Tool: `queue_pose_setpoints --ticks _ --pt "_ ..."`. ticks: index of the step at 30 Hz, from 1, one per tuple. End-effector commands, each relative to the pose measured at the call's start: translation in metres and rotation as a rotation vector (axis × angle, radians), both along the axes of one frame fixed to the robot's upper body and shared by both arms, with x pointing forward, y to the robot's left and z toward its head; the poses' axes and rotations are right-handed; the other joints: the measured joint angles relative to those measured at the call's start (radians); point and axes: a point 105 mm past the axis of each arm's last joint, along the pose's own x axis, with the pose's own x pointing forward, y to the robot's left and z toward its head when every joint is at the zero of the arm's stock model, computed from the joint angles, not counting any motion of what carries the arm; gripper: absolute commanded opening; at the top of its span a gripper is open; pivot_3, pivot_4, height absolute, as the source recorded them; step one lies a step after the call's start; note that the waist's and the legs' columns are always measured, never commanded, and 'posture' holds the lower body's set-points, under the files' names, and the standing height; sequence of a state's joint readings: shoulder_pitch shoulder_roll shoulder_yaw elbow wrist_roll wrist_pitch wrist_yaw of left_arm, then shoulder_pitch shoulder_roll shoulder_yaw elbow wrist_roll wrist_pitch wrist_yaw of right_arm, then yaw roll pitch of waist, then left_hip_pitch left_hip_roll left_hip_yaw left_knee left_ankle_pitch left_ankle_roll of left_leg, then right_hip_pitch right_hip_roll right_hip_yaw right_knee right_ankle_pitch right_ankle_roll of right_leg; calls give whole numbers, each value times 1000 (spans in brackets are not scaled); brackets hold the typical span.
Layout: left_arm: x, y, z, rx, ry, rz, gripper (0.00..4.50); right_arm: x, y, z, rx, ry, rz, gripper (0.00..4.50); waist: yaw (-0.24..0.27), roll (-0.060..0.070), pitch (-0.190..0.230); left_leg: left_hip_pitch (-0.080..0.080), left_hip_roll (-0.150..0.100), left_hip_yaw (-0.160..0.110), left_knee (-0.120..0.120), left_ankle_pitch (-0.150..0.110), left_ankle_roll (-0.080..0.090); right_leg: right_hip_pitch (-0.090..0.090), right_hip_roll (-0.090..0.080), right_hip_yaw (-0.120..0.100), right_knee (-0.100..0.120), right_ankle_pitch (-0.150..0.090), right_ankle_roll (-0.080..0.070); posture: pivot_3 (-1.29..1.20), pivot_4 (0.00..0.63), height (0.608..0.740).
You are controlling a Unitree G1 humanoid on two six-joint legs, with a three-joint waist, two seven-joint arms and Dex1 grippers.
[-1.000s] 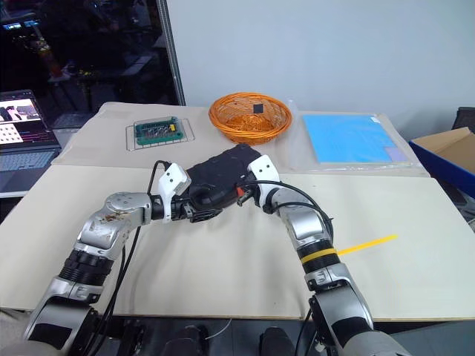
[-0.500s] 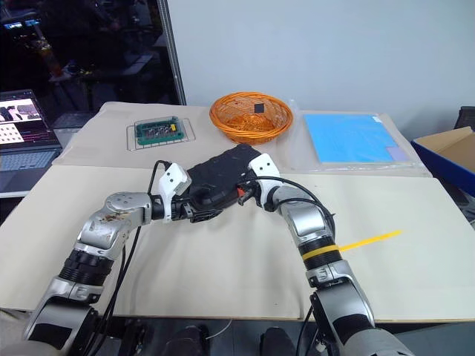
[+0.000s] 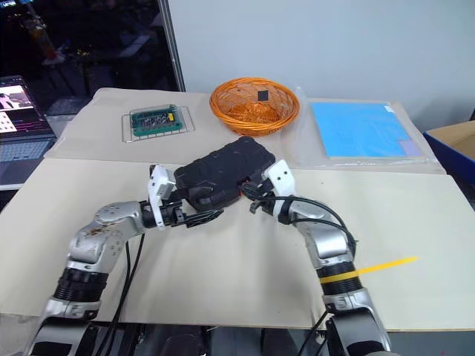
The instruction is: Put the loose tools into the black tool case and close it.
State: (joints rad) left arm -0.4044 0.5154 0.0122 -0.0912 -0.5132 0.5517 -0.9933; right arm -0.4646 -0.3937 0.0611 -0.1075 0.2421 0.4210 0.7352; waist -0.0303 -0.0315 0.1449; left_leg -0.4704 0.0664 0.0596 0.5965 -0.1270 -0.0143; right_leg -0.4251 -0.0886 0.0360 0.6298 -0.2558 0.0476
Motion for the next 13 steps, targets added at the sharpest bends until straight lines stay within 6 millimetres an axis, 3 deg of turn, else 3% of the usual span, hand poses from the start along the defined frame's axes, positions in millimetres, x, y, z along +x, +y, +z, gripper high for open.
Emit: queue_pose_setpoints --ticks 1,7,13 --pt "-27 21 10 -13 -2 -18 4500 -50 -34 19 -75 -30 92 2549 10 0 0 -1 0 0 0 -3 0 1 0 0 -2 -1 1 0 150 740" --pt "-49 53 5 45 39 41 4500 -97 -86 20 -179 21 23 4467 22 -3 7 -1 0 1 5 -7 -1 2 -1 -1 -5 -4 2 0 150 740" --pt "-65 68 0 98 52 84 4500 -119 -109 21 -225 -5 -74 4467 20 -6 11 9 1 2 12 -11 -9 6 -4 -1 -5 -9 -3 0 150 740"
